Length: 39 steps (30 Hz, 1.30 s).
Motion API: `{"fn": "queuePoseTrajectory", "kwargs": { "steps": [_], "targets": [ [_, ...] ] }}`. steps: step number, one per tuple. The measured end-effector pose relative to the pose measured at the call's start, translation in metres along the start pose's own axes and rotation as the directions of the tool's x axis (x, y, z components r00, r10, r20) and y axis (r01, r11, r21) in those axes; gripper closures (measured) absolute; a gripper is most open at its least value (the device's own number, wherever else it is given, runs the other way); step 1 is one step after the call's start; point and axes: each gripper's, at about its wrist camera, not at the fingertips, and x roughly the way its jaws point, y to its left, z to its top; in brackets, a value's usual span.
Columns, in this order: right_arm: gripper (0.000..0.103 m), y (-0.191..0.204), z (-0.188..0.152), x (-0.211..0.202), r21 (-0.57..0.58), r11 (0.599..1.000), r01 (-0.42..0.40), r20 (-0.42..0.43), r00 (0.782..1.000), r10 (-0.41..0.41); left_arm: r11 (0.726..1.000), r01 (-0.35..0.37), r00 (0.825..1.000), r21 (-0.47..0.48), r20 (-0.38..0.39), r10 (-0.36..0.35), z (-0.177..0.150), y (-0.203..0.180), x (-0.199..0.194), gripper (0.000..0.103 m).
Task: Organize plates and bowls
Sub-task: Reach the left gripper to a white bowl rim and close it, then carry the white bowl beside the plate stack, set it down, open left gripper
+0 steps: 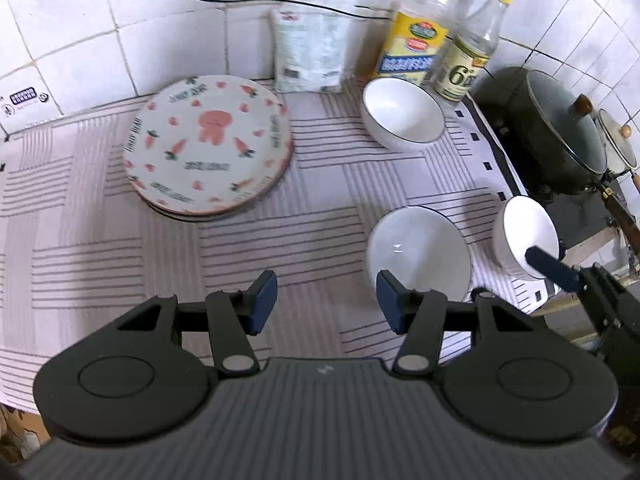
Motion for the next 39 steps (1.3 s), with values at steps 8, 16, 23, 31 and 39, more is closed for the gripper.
{"fn": "queuePoseTrajectory", "kwargs": {
  "steps": [8,16,23,31,39],
  "targets": [
    [0.013,-0.034,-0.035,0.006,-0.03,0.998,-0.052,-0.055,0.997,0.051,0.997,-0.05,0.999,-0.053,-0.024,0.049,-0.023,-0.036,0.037,0.039],
    [0.011,-0.039,-0.071,0.04,-0.072,0.987,-0.143,-0.106,0.985,0.135,0.992,-0.066,0.996,-0.105,-0.059,0.06,-0.04,-0.045,0.079,0.035],
    [0.011,-0.03,-0.088,0.076,-0.13,0.977,-0.166,-0.086,0.984,0.156,0.986,-0.013,0.999,-0.164,-0.053,0.004,-0.043,-0.038,0.106,0.038],
    [0.011,-0.021,-0.089,0.091,-0.13,0.971,-0.201,-0.03,0.98,0.199,0.992,-0.02,0.999,-0.122,-0.038,0.016,-0.042,-0.044,0.116,0.076],
    [0.01,-0.016,-0.084,0.098,-0.134,0.971,-0.197,-0.047,0.98,0.192,0.992,-0.032,0.999,-0.126,-0.034,0.028,-0.045,-0.047,0.114,0.084]
  ]
}}
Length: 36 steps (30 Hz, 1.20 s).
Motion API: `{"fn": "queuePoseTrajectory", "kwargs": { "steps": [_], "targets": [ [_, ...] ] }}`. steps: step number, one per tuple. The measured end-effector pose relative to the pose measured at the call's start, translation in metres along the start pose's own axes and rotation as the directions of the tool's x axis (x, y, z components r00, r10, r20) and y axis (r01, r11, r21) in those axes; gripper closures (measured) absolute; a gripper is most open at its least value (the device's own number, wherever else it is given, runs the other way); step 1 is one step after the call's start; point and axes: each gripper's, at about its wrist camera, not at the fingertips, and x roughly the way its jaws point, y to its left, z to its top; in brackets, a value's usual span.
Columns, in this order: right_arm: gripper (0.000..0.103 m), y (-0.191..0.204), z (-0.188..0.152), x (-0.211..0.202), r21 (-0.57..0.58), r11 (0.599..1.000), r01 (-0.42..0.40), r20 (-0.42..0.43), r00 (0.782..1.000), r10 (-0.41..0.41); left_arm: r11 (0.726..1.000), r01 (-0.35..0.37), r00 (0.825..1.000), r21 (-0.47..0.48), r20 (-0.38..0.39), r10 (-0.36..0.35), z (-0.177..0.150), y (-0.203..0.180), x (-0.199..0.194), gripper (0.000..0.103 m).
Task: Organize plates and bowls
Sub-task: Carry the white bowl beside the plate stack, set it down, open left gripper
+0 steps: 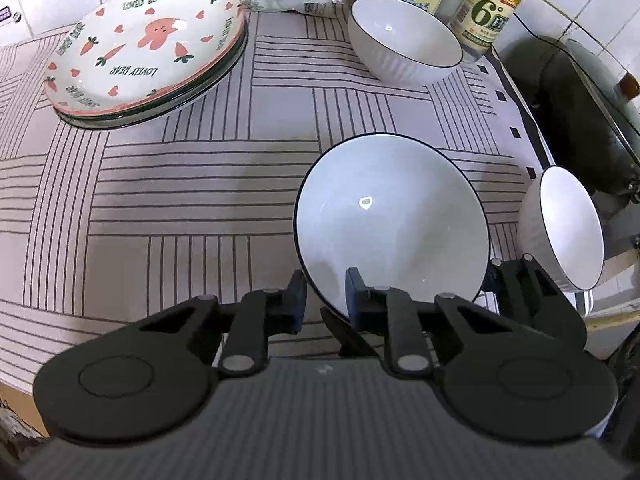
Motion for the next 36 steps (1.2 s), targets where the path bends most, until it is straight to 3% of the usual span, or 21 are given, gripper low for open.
{"fn": "queuePoseTrajectory", "kwargs": {
  "steps": [9,20,30,36],
  "targets": [
    [0.01,0.017,0.012,0.003,-0.038,0.998,-0.051,0.001,0.999,0.051,0.998,-0.028,0.999,-0.047,0.032,0.03,-0.005,0.026,-0.023,0.084],
    [0.01,0.07,0.036,0.025,-0.141,0.973,-0.181,0.0,0.983,0.183,0.978,-0.12,0.99,-0.171,0.048,0.13,-0.011,0.087,-0.049,0.084],
    [0.01,0.107,0.054,0.056,-0.171,0.955,-0.244,-0.019,0.969,0.244,0.954,-0.173,0.98,-0.246,0.052,0.191,-0.013,0.126,-0.051,0.084],
    [0.01,0.12,0.056,0.071,-0.169,0.95,-0.261,-0.048,0.965,0.256,0.952,-0.17,0.982,-0.253,0.036,0.185,-0.01,0.144,-0.043,0.084]
  ]
}}
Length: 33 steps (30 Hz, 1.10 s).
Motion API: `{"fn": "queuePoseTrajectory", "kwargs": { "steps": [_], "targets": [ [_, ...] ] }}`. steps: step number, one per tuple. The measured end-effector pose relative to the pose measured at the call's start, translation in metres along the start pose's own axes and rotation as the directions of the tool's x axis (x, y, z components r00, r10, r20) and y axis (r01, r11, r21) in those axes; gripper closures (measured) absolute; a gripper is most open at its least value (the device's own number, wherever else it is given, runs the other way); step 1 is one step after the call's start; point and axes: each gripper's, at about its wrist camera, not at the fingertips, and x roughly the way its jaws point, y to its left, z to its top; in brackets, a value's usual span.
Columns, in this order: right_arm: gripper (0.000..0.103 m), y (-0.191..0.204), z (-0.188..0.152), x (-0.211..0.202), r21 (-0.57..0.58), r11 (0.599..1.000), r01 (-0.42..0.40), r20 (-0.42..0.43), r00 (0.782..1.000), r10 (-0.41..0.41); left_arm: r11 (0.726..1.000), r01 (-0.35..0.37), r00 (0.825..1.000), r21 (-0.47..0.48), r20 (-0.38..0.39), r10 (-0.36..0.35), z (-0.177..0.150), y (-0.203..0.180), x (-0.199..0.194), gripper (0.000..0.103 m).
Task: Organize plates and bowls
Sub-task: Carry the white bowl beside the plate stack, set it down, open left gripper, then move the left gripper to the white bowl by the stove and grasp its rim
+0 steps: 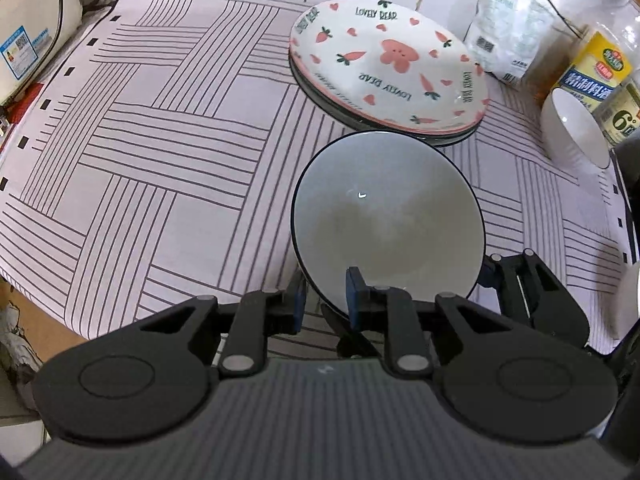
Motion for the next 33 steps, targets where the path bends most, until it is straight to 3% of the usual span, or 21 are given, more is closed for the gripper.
{"fn": "queuePoseTrajectory", "kwargs": {
  "steps": [13,16,17,18,24,33],
  "targets": [
    [0.01,0.007,0.004,0.014,0.078,0.996,0.039,-0.051,0.998,-0.035,1.0,0.017,1.0,0.014,0.011,-0.017,0.0,0.009,0.005,0.081],
    [0.009,0.008,0.001,0.007,0.087,0.994,0.065,-0.064,0.996,-0.059,1.0,-0.006,1.0,0.013,0.023,0.006,-0.002,0.006,-0.001,0.069],
    [0.009,0.007,-0.001,0.002,0.09,0.994,0.069,-0.064,0.996,-0.064,1.0,-0.019,0.999,0.009,0.029,0.018,-0.003,0.006,-0.004,0.055],
    [0.009,0.006,-0.002,-0.004,0.093,0.993,0.073,-0.06,0.996,-0.067,1.0,-0.03,0.999,-0.001,0.038,0.03,-0.005,0.005,-0.008,0.049],
    [0.009,-0.008,-0.011,-0.05,0.139,0.985,0.101,-0.012,0.995,-0.101,0.999,-0.043,0.996,-0.018,0.078,0.044,-0.016,-0.002,-0.032,0.048],
    [0.009,-0.048,-0.023,-0.131,0.239,0.952,0.193,0.055,0.976,-0.212,0.996,-0.046,0.994,0.079,0.102,0.038,-0.029,-0.05,-0.067,0.046]
  ]
}}
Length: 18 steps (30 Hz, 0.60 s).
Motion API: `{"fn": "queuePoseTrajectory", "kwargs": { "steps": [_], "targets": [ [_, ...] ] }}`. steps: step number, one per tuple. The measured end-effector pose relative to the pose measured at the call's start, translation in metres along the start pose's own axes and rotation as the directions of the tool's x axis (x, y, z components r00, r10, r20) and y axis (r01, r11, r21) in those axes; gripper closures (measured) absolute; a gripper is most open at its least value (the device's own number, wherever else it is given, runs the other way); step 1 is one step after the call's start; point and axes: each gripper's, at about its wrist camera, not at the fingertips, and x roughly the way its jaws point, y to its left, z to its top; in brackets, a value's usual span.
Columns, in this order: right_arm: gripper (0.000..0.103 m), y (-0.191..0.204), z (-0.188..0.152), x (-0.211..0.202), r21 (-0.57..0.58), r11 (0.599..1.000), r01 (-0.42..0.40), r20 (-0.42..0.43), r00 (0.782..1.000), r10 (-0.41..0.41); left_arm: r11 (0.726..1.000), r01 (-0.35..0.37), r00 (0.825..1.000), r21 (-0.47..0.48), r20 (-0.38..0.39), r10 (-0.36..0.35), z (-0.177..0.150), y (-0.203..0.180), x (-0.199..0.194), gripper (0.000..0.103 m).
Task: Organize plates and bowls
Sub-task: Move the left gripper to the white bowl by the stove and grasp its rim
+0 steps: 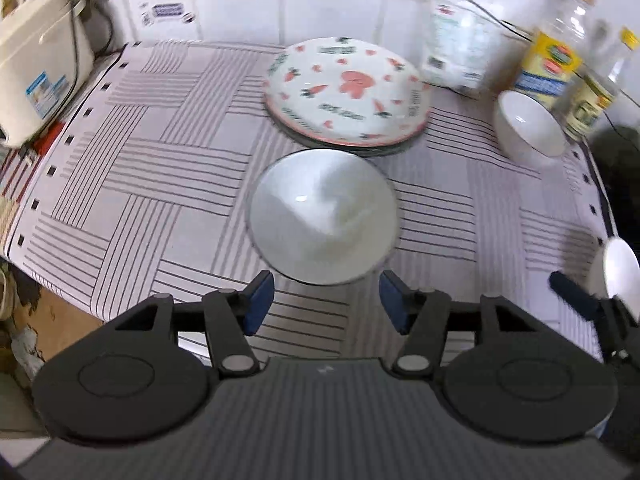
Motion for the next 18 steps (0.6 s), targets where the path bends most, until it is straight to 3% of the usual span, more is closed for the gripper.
{"fn": "queuePoseTrajectory", "kwargs": {
  "steps": [9,18],
  "targets": [
    [0.009,-0.05,0.003,-0.065,0.039,0.993,0.109,0.049,0.993,-0.111,0.993,0.041,0.999,0.114,0.001,-0.041,-0.005,-0.061,-0.027,0.042],
    [0.009,-0.097,-0.022,-0.103,0.132,0.965,0.226,0.035,0.972,-0.233,0.971,0.093,0.996,0.22,-0.015,-0.092,-0.012,-0.129,-0.03,0.037]
  ]
}}
